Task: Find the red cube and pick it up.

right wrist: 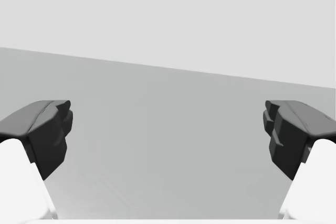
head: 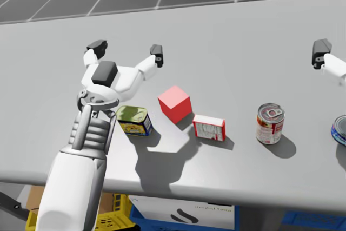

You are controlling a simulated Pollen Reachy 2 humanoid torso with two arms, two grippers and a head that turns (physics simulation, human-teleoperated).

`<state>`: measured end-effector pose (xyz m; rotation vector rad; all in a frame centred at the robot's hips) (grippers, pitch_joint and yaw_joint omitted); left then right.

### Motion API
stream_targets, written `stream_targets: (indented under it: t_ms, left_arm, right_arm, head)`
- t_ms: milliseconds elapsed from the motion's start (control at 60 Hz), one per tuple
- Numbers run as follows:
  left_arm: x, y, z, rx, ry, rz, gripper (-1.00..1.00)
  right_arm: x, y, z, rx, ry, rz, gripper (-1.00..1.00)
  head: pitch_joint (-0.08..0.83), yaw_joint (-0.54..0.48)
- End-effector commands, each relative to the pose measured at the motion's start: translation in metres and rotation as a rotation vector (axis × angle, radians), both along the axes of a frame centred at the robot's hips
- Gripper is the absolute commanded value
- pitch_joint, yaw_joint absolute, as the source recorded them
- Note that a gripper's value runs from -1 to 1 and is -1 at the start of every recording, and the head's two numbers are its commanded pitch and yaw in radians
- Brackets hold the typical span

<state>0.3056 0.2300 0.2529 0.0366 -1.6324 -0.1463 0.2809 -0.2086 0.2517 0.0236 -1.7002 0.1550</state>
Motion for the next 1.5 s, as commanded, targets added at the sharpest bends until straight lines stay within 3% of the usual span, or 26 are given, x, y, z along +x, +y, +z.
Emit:
stream_targets:
  t_ms: [17,100,267,417,550,917,1500]
  left_arm:
    - [-0.002,-0.001,0.003,-0.023,0.036,-0.069,-1.00]
    - [-0.008,-0.001,0.012,-0.019,0.055,-0.110,-1.00]
    - [-0.026,0.002,0.033,0.065,0.148,-0.293,-1.00]
    - [-0.032,0.014,0.034,0.130,0.261,-0.442,-1.00]
    - [-0.028,0.024,0.022,0.183,0.348,-0.485,-1.00]
    - [0.013,0.017,-0.036,0.145,0.549,-0.546,-1.00]
    - [0.052,-0.018,-0.069,0.131,0.624,-0.526,-1.00]
  right_arm:
    - [-0.001,0.003,-0.001,0.008,0.003,0.002,-1.00]
    - [-0.001,0.003,-0.002,0.009,0.005,0.000,-1.00]
    - [-0.001,0.002,-0.002,0.011,0.008,-0.002,-1.00]
    - [-0.001,0.001,-0.002,0.012,0.011,-0.006,-1.00]
    - [-0.001,0.001,-0.002,0.012,0.012,-0.006,-1.00]
    - [0.000,0.000,-0.002,0.013,0.013,-0.008,-1.00]
    - [0.000,-0.001,-0.002,0.019,0.013,-0.005,-1.00]
  head:
    - [0.659,0.25]
    - [0.654,0.24]
    - [0.657,0.24]
    - [0.651,0.25]
    - [0.648,0.25]
    - [0.652,0.25]
    - [0.656,0.23]
